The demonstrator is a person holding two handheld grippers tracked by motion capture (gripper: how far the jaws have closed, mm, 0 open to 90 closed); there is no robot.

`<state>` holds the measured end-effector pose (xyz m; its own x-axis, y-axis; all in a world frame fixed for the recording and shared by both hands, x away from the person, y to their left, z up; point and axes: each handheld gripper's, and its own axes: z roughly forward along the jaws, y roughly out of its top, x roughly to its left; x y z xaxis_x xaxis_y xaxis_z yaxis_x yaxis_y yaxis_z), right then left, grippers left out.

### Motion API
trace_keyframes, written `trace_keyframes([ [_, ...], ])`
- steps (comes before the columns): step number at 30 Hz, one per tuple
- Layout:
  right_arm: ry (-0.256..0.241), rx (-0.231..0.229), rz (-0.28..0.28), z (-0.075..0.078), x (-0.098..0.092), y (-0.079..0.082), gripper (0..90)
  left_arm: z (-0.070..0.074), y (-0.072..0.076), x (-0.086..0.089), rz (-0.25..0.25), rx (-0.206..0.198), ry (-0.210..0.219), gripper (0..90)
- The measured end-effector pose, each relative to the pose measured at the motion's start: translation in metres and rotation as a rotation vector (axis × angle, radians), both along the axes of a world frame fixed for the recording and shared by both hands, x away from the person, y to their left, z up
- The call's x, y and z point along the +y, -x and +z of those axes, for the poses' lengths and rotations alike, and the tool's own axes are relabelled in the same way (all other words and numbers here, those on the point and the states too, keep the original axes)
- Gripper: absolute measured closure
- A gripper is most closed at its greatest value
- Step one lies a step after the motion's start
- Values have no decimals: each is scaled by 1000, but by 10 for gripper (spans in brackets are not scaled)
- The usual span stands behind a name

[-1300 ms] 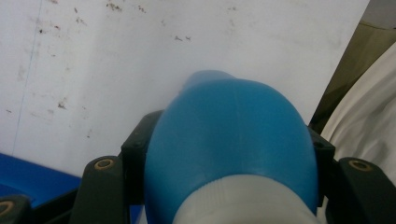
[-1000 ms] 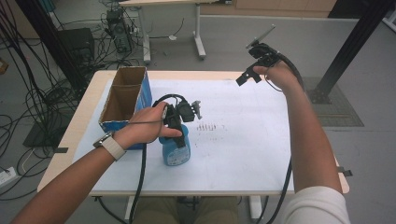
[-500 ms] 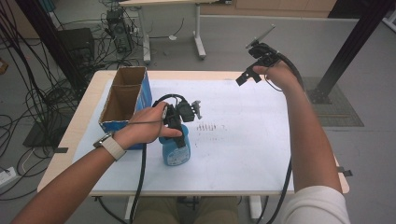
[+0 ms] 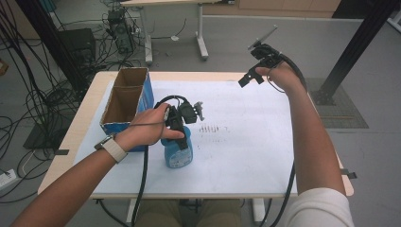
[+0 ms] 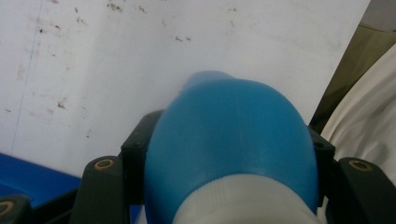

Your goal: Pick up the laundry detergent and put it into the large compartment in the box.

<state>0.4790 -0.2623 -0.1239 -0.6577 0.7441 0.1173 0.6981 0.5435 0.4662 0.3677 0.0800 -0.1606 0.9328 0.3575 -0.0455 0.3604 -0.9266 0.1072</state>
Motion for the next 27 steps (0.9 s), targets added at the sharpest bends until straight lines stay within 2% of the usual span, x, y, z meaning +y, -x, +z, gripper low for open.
trace_keyframes([
  [17,-6,2,-2,1,-3,2,77,0,1,-1,0,-10,-4,391],
  [27,-7,0,1,1,-3,2,77,5,0,-1,24,-12,-7,389],
])
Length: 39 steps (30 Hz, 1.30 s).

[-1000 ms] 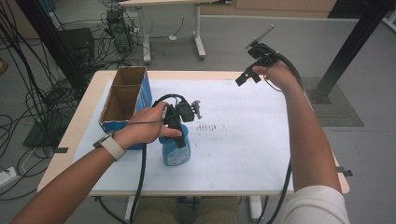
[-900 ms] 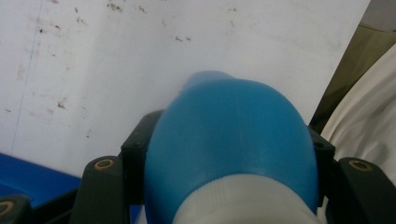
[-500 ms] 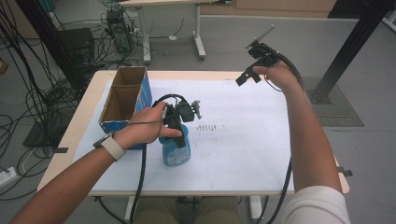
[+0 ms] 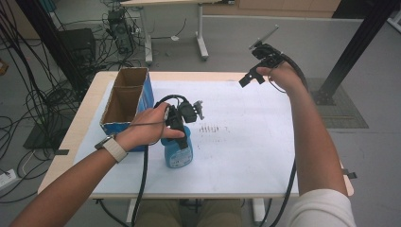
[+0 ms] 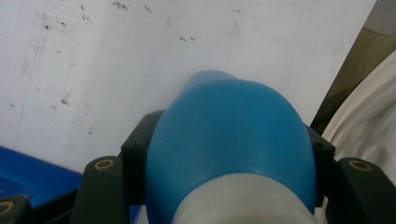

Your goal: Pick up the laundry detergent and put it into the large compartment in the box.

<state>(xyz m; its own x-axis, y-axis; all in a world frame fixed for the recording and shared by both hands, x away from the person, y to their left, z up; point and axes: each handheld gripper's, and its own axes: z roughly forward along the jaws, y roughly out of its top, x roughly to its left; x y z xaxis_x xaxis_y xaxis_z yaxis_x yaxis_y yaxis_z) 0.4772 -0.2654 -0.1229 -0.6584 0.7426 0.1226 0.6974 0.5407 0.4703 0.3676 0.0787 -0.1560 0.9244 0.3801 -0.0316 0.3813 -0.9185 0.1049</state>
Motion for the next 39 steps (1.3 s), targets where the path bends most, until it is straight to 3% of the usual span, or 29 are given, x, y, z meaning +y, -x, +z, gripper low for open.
trace_keyframes([
  [8,-7,-9,-9,2,-5,4,77,18,1,1,23,-12,0,388],
  [15,-6,-13,-9,4,-6,6,77,41,0,4,95,-2,0,388],
  [25,-12,-18,-5,4,-4,8,77,75,-1,0,178,-16,-55,386],
  [39,-19,-23,5,4,-1,8,77,112,-1,3,286,-47,-53,379],
])
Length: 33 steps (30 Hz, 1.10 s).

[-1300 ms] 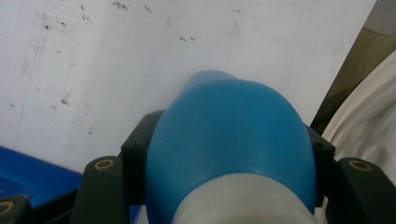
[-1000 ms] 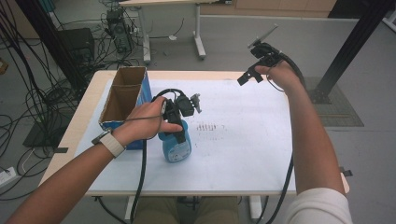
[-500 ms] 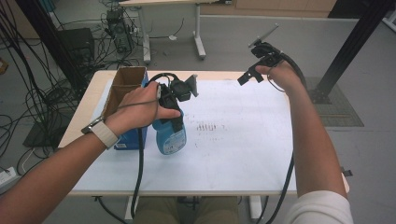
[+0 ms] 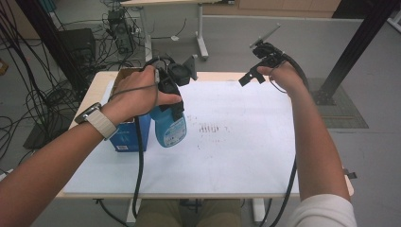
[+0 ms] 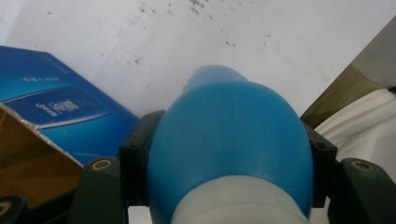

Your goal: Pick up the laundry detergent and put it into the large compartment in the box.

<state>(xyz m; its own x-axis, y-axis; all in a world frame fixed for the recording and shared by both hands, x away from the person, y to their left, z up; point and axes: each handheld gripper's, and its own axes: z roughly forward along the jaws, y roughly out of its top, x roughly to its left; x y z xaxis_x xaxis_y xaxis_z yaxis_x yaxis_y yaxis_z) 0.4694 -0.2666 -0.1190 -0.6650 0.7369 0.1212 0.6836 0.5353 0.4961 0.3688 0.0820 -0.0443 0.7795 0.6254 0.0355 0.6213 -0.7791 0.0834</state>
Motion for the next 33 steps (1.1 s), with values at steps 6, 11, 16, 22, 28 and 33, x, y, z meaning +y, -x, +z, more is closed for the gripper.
trace_keyframes([
  [6,-5,-2,5,0,1,0,77,17,-1,3,50,-7,1,378],
  [11,-6,-2,11,-1,2,-1,77,34,0,7,89,-21,3,378],
  [16,-12,-7,13,0,2,0,77,51,-2,14,123,-25,18,377],
  [22,-22,-7,10,0,0,0,77,62,-5,10,154,-25,-11,377],
  [28,-25,-11,11,0,-2,1,77,73,-12,18,187,-20,4,376],
  [33,-22,-5,9,1,-4,1,77,83,-15,26,215,-25,29,376],
])
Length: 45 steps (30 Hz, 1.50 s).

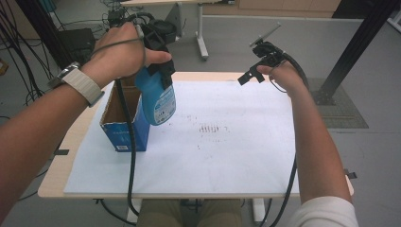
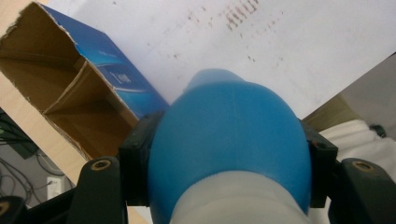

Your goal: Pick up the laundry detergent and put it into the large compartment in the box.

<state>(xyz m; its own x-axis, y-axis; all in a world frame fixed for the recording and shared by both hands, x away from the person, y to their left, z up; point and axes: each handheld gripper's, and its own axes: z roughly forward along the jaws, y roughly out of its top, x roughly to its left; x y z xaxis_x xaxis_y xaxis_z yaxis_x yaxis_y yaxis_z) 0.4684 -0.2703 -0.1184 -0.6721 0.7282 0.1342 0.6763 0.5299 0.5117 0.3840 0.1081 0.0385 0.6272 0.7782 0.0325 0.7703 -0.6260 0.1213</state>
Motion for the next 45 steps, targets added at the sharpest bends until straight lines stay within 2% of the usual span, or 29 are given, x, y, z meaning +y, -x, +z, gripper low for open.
trace_keyframes([
  [5,-10,-10,-6,1,-3,3,77,11,-2,4,30,-21,-5,375],
  [19,-8,-12,-2,0,-2,1,77,32,-14,24,144,-31,2,374],
  [25,-6,-9,2,-1,2,0,77,34,-19,36,169,-25,16,374],
  [37,2,-10,9,-1,3,1,74,35,-33,61,277,-16,12,372],
  [45,5,-9,14,-1,5,0,74,39,-35,79,340,-34,28,372],
])
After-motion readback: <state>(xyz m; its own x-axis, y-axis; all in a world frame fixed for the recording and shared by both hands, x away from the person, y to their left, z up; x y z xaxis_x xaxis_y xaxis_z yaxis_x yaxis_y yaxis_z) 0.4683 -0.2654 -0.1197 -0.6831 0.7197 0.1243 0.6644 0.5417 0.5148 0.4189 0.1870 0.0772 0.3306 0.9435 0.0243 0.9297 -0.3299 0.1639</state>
